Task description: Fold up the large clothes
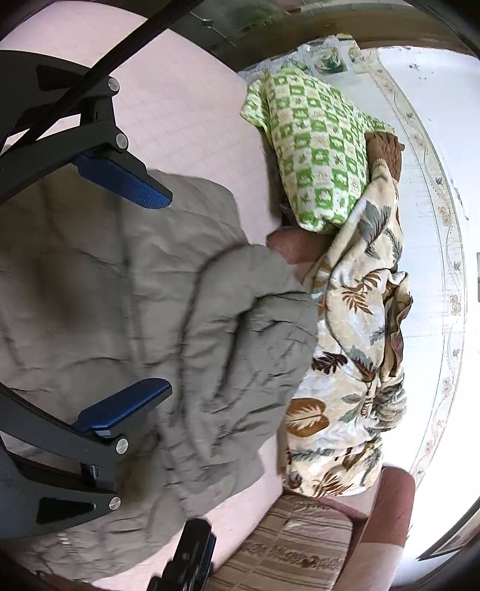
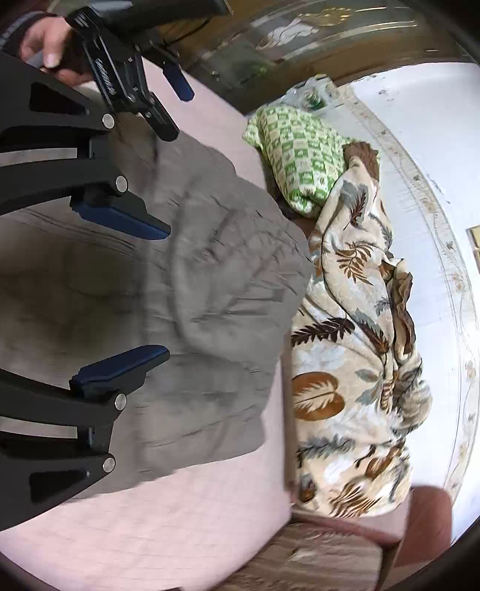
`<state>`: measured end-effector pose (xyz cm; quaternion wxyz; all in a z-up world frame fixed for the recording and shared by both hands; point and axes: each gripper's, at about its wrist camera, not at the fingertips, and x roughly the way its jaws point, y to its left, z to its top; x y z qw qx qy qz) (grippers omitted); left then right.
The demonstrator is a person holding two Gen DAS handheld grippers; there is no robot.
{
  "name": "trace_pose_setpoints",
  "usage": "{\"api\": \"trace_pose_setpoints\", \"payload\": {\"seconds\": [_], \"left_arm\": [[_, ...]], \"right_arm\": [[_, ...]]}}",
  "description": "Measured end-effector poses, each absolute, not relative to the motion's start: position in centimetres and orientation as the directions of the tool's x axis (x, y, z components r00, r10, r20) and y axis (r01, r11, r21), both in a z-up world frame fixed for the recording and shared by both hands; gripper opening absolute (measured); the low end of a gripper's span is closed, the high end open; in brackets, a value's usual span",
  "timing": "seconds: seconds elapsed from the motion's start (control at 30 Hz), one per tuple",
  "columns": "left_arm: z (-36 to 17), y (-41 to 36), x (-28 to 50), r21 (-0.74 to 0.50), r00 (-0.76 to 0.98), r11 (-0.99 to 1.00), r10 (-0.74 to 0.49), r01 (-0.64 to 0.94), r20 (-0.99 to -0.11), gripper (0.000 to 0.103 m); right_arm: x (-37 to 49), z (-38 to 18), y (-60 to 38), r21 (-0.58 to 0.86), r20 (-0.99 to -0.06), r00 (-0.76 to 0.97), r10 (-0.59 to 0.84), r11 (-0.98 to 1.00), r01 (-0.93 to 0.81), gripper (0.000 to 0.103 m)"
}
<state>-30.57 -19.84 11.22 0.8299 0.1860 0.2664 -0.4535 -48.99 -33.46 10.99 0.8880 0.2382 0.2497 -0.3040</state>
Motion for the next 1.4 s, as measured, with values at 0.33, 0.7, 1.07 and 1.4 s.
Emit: {"api": "trace_pose_setpoints", "payload": {"seconds": [0.33, 0.7, 1.07, 1.4], "left_arm": [[8.8, -10.1, -37.4, 0.083, 0.476, 0.565, -0.597, 0.821, -0.646, 0.093], [5.3, -3.1, -40.2, 0.105, 0.526, 0.649, -0.499, 0.754, -0.688, 0.093], [2.7, -2.0, -40.1, 0.102, 0.501, 0.660, -0.451, 0.745, -0.739, 0.093], [1.5, -2.7, -39.9, 0.118, 0.494, 0.646, -0.438, 0.754, -0.751, 0.094]], "right_arm": [[-56.4, 8.7, -23.7, 0.262, -0.593, 0.697, -0.402, 0.722, 0.640, 0.065], [-61.0, 3.7, -19.0, 0.246, -0.648, 0.654, -0.391, 0.705, 0.665, 0.065], [-61.4, 1.7, -18.3, 0.219, -0.686, 0.619, -0.383, 0.702, 0.677, 0.065], [-60.7, 0.1, -18.4, 0.210, -0.716, 0.596, -0.363, 0.703, 0.680, 0.072]]}}
